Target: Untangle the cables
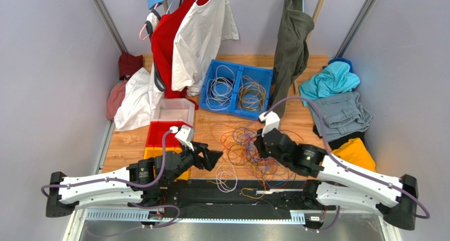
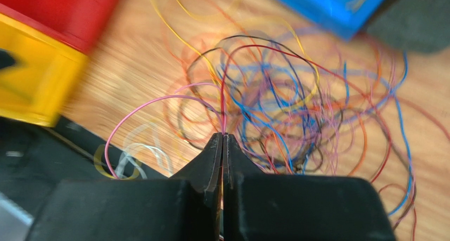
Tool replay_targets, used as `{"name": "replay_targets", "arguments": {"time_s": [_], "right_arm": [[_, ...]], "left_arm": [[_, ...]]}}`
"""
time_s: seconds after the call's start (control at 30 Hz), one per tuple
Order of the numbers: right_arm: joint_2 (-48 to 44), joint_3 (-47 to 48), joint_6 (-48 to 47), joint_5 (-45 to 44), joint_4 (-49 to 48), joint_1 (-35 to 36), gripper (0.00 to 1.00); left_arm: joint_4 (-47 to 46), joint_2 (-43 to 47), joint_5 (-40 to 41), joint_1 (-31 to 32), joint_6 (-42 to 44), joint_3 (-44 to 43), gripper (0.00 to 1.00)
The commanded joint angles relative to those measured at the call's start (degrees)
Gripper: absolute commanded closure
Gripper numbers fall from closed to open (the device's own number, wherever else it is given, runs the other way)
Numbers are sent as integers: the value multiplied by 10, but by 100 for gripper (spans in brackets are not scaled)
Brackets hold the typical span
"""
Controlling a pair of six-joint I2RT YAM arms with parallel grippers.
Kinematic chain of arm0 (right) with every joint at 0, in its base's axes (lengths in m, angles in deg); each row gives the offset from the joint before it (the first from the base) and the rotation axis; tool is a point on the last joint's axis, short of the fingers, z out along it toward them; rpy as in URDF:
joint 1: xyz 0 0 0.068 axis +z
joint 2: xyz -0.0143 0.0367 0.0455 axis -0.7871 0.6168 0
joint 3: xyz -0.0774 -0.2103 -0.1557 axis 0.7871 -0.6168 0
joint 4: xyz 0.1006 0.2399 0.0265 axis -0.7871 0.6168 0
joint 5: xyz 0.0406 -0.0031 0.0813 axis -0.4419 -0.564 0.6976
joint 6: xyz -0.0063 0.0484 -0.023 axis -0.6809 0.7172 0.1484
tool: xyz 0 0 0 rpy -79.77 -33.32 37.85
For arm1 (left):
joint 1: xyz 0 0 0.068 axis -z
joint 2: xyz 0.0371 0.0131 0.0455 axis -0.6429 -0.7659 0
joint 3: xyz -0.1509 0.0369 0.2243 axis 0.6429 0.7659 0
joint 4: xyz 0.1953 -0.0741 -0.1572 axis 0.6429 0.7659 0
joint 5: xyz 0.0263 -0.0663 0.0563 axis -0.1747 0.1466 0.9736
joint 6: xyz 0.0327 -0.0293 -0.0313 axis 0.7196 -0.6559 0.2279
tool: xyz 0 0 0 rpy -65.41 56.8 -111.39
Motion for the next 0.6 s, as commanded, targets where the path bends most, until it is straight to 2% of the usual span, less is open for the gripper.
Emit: {"name": "replay_targets", "arguments": {"time_s": [0.0,0.03,0.07,0.1,0.13,0.23,0.33,0.57], "right_arm": [[62,-34,44,-29,-37,-26,100],[76,-39,50,-16,-49,-41,98],[88,-43,50,-14,-54,-44,89],[110,-45,49,-12,-59,-47,78],[119,-43,45,-8,-69,-48,57],[146,-35,33,-6,-85,-48,34],[167,-7,29,-19,-70,-48,29],[189,6,10,-13,-82,-53,32]], "left_arm": [[31,13,11,1,-47,-1,11],[39,19,10,1,-57,1,11],[42,23,9,2,-60,4,11],[47,27,8,1,-64,8,12],[48,35,7,2,-67,11,12],[56,49,8,2,-71,19,11],[64,59,9,1,-72,21,12],[66,68,12,2,-75,30,12]]}}
